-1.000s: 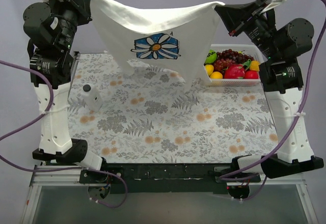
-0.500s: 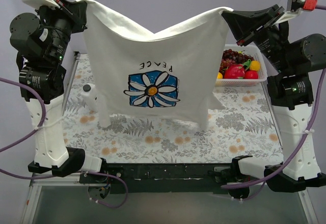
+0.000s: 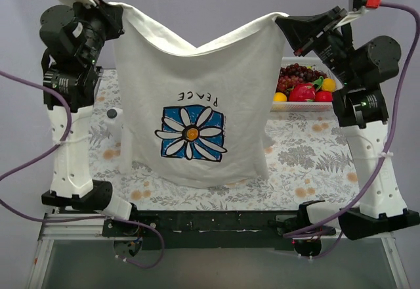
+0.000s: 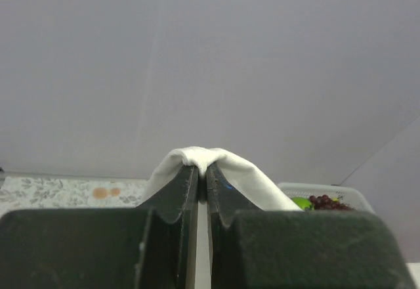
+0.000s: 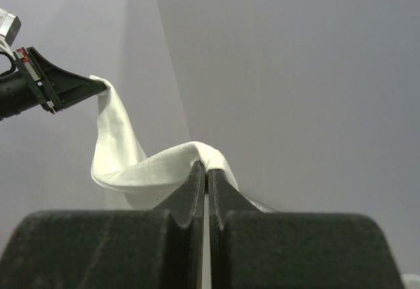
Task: Pin the brooch onto the clothing
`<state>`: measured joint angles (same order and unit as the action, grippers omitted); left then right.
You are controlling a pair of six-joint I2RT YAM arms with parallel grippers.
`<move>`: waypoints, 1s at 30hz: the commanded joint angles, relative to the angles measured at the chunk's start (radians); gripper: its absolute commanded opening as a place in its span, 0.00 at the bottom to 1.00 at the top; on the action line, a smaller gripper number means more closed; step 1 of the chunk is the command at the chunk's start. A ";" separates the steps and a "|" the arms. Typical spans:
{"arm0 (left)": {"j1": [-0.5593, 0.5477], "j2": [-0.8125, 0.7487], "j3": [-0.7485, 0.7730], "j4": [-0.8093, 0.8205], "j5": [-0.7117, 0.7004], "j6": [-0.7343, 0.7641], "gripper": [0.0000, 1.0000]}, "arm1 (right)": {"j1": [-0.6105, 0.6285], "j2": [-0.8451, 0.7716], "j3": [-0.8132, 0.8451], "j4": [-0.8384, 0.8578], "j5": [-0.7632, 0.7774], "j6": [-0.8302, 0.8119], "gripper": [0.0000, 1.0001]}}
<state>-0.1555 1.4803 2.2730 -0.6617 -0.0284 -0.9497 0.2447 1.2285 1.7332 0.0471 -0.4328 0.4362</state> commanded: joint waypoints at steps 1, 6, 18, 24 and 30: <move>0.001 0.079 -0.023 0.002 -0.068 0.029 0.00 | 0.002 0.119 0.009 0.079 0.003 0.036 0.01; 0.019 0.192 0.052 0.017 -0.108 0.026 0.00 | 0.002 0.288 0.185 0.070 -0.018 0.058 0.01; 0.071 0.226 0.133 0.223 -0.097 -0.004 0.00 | -0.030 0.611 0.579 0.105 -0.075 0.242 0.01; 0.071 0.051 -0.013 0.238 -0.042 -0.027 0.00 | -0.030 0.284 0.250 0.125 0.018 0.130 0.01; 0.073 -0.072 -0.096 0.220 0.019 -0.060 0.00 | -0.030 0.068 0.114 0.077 0.066 0.053 0.01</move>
<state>-0.0872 1.5078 2.2070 -0.4767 -0.0605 -0.9844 0.2173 1.4296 1.8820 0.0555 -0.4248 0.5591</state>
